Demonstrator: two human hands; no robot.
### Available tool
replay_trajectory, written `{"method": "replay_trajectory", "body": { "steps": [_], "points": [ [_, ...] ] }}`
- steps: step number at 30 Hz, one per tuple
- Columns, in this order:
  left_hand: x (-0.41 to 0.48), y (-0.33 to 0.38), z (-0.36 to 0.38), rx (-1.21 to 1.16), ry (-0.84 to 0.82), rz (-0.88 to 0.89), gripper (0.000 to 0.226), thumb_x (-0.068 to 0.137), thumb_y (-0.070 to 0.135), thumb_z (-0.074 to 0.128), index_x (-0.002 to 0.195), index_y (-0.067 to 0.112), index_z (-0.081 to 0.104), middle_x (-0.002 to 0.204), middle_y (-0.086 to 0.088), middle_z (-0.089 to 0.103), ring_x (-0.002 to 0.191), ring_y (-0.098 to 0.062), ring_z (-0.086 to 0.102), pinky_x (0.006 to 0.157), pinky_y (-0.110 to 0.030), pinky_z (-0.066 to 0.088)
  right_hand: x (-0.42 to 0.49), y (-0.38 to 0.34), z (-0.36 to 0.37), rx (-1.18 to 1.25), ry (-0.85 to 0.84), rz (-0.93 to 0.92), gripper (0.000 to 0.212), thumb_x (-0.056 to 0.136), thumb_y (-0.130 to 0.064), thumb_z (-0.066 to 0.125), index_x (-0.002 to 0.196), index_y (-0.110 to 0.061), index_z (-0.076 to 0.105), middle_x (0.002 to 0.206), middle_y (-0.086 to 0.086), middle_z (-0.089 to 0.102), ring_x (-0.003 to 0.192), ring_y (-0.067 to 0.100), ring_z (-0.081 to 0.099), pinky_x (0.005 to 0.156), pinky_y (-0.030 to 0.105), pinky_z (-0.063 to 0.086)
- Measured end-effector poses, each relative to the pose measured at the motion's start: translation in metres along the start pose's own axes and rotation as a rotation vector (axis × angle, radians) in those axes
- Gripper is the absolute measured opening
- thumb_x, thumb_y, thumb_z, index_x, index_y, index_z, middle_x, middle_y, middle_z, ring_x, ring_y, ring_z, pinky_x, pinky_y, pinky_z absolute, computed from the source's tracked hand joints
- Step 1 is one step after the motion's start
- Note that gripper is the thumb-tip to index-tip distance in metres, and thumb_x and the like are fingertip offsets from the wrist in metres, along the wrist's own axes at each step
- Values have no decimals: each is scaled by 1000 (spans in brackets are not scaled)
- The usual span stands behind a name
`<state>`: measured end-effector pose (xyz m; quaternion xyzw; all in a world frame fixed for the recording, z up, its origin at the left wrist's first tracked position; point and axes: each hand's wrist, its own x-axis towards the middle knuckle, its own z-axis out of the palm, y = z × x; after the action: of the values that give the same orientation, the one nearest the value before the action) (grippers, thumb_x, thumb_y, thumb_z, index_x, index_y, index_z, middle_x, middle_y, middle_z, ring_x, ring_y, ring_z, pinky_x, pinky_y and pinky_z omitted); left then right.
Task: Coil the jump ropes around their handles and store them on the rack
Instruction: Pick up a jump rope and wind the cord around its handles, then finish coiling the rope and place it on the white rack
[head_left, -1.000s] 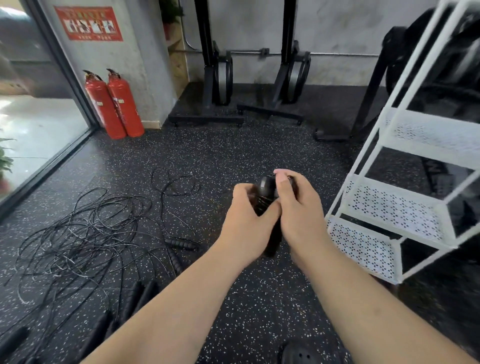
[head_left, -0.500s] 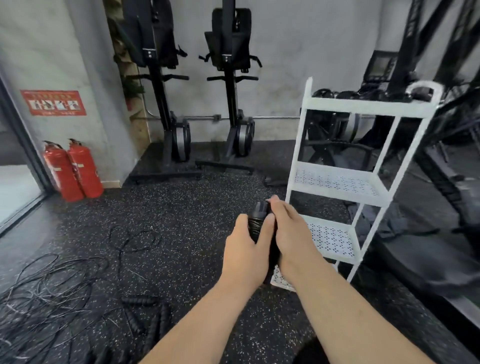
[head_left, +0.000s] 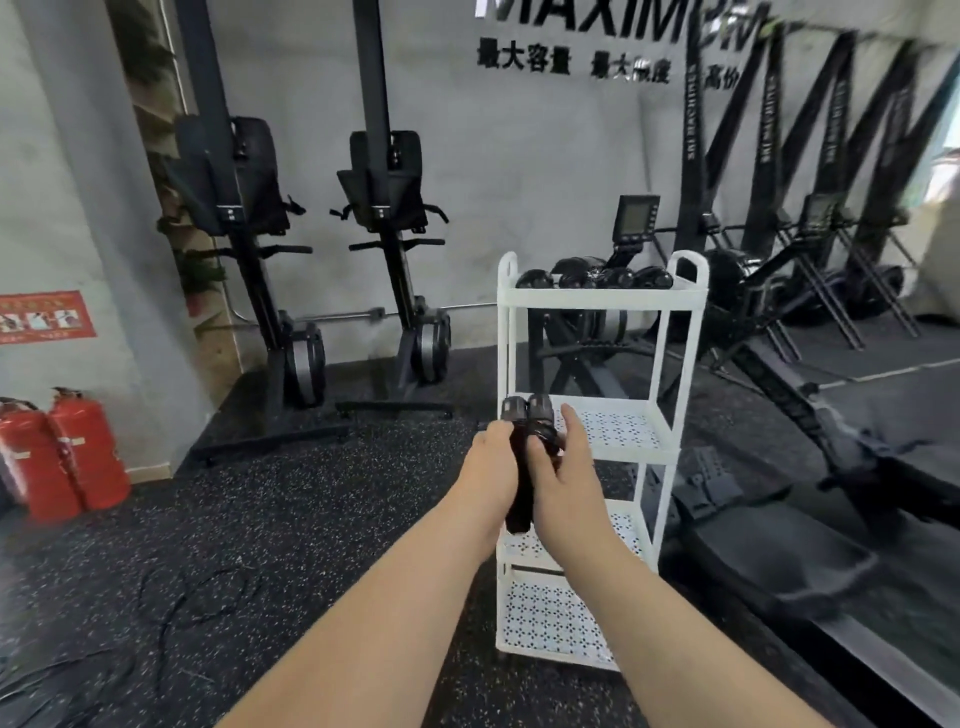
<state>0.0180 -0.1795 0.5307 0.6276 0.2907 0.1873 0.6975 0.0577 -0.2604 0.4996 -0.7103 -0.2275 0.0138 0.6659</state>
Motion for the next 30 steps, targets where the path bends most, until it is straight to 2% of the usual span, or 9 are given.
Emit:
{"method": "replay_trajectory", "body": {
  "steps": [3, 7, 10, 15, 16, 18, 22, 25, 30],
  "points": [
    [12, 9, 21, -92, -36, -63, 37, 106, 38, 47, 111, 13, 73, 102, -12, 77, 95, -28, 72, 80, -36, 56, 7, 10, -13, -176, 0, -55, 76, 105, -25, 64, 167, -35, 21, 159, -3, 34, 133, 12, 48, 119, 38, 43],
    [34, 8, 47, -75, -122, -55, 39, 106, 34, 45, 106, 12, 77, 90, -10, 79, 88, -27, 73, 83, -38, 58, 25, 20, -34, -334, 19, -89, 73, 106, -16, 60, 167, -28, 23, 159, -2, 31, 124, 8, 45, 112, 26, 39],
    [53, 2, 63, -18, -196, -54, 40, 108, 34, 40, 106, 19, 77, 89, -1, 82, 83, -21, 75, 84, -37, 58, 50, 30, -48, -385, 61, -41, 63, 108, -16, 55, 165, -25, 29, 149, -6, 38, 124, 11, 48, 96, 10, 35],
    [79, -5, 87, 65, -300, -37, 37, 111, 35, 32, 101, 31, 68, 89, 16, 81, 89, -22, 77, 102, -50, 59, 101, 57, -69, -489, 144, 26, 54, 105, -10, 54, 157, -22, 43, 144, -7, 48, 122, 17, 56, 85, 10, 35],
    [85, -7, 92, 100, -307, -31, 36, 111, 35, 32, 103, 31, 66, 91, 18, 81, 92, -22, 75, 104, -52, 58, 113, 65, -73, -528, 147, 15, 53, 104, -11, 55, 156, -21, 46, 147, 0, 47, 126, 23, 55, 87, 14, 35],
    [96, -13, 102, 190, -316, 7, 36, 107, 42, 31, 117, 31, 64, 119, 14, 76, 108, -20, 73, 109, -54, 53, 134, 79, -81, -662, 124, 35, 58, 101, -10, 57, 157, -18, 45, 153, 6, 41, 128, 30, 54, 90, 24, 40],
    [128, -34, 117, 480, -326, 152, 65, 99, 52, 26, 154, 29, 52, 160, 6, 52, 145, -19, 49, 126, -44, 32, 176, 103, -91, -888, 111, 115, 69, 94, -8, 64, 158, -16, 41, 150, 10, 41, 124, 32, 56, 90, 35, 48],
    [149, -46, 118, 770, -326, 330, 53, 114, 33, 29, 165, 21, 40, 169, 2, 41, 155, -18, 36, 125, -32, 25, 205, 117, -91, -1021, 95, 136, 70, 92, -12, 68, 156, -17, 40, 142, 13, 44, 119, 33, 57, 90, 37, 49],
    [192, -63, 117, 1208, -264, 511, 57, 107, 24, 44, 164, 19, 35, 168, 0, 38, 153, -23, 34, 126, -42, 28, 242, 123, -84, -1209, 12, 193, 59, 94, -12, 65, 146, -11, 38, 143, 18, 41, 122, 33, 57, 86, 35, 50]
  ]
}}
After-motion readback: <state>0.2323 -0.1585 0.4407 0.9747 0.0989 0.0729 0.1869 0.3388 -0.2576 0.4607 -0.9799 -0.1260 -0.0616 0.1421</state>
